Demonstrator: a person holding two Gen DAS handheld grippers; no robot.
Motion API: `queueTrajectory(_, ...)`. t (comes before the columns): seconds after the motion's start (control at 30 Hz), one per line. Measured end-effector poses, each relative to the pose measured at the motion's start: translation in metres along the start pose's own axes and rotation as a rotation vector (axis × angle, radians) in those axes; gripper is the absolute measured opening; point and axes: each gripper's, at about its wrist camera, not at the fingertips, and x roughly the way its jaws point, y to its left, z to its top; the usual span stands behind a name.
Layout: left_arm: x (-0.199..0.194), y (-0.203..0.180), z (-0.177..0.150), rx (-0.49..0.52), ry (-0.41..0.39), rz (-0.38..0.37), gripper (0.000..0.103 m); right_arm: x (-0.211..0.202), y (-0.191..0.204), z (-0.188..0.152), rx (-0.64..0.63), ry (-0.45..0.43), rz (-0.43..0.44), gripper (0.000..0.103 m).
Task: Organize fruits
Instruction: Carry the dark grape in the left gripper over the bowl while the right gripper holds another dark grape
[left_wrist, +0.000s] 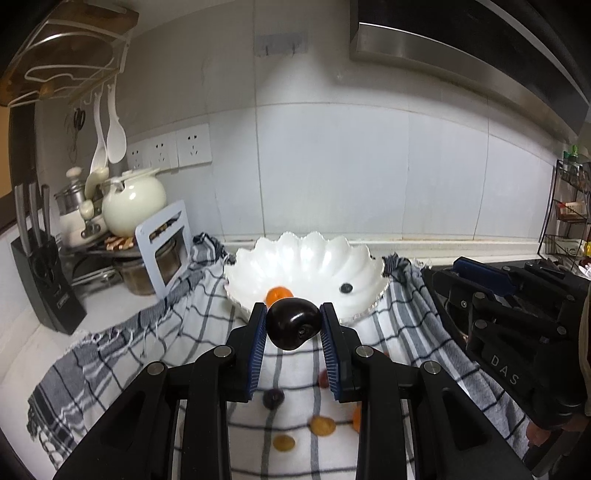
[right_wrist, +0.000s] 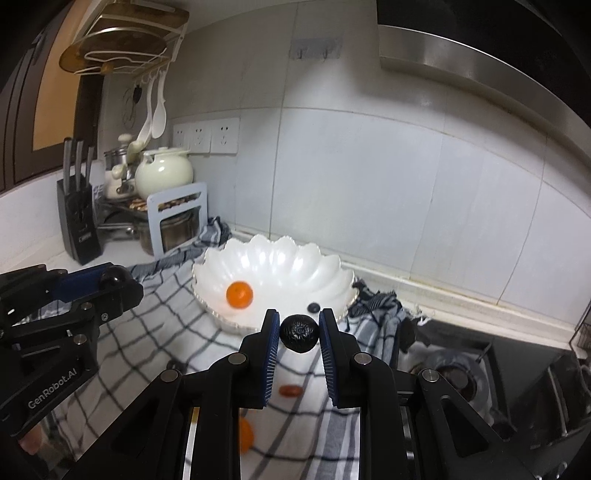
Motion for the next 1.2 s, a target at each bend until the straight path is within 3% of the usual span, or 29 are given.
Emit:
queueTrajectory(0.4, 0.031, 0.014, 0.042, 0.010, -0.024, -0.058, 0.029, 0.022, -0.001, 0.038, 0.026, -0.065, -0.035, 0.024)
queueTrajectory(0.7, 0.070, 0.027, 0.074, 0.037, -0.034, -0.071, 0.029, 0.065, -0.009, 0.063, 0.052, -0.046, -0.054, 0.024)
queueTrajectory(1.0, 0.121, 0.035, 0.098, 0.045, 0.037, -0.088, 0.029, 0.114, -0.015, 0.087, 0.069, -0.009, -0.049, 0.024)
queueTrajectory(1.2, 0.159, 0.039, 0.108, 0.022, 0.126, -0.106, 0.029, 0.157, -0.020, 0.097, 0.081, 0.090, -0.043, 0.024)
